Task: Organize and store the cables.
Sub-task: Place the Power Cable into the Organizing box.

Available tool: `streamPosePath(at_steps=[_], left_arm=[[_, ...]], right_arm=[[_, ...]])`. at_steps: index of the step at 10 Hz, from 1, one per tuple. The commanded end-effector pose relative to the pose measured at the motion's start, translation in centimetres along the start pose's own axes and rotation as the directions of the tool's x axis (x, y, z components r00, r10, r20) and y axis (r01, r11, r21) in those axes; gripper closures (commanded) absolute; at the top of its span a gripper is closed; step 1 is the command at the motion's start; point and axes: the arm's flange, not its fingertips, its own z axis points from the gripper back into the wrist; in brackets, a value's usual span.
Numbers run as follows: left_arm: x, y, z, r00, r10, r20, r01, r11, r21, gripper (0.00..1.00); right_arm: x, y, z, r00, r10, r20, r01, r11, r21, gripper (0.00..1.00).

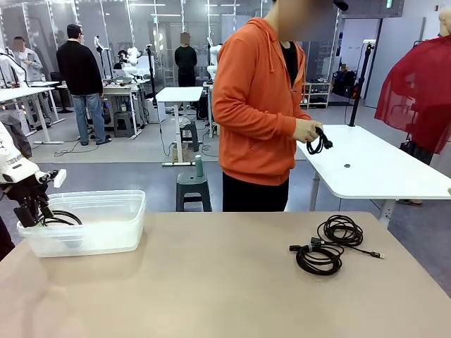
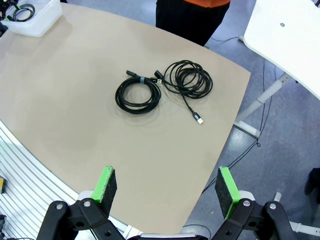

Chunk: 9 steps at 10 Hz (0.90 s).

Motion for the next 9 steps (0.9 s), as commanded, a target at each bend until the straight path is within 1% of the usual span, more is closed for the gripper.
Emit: streamPosePath(at_steps=[1,7,8,9], left_arm=[[0.1,0.4,0.1,1.0,0.007,-0.014,-0.007,1.0,0.003,0.0],[0.1,0.4,0.1,1.0,0.007,-0.014,-0.007,1.0,0.003,0.0],[0.0,0.0,0.0,1.0,0.0,0.0,0.0,1.0,0.0,0.0],[5.4,-0.2,1.2,0.997,-0.074,-0.036,0.074,0.997,-0.006,0.0]], right_arm=[[-0.1,-0.1,0.0,1.0,0.003,0.004,-0.003,1.0,0.005,0.0],[-0.1,-0.1,0.0,1.0,0.003,0.004,-0.003,1.0,0.005,0.0],[-0.1,-0.1,0.0,1.0,0.003,0.004,-0.003,1.0,0.005,0.0],[-0.1,-0.1,0.0,1.0,0.003,0.004,-0.003,1.0,0.005,0.0]])
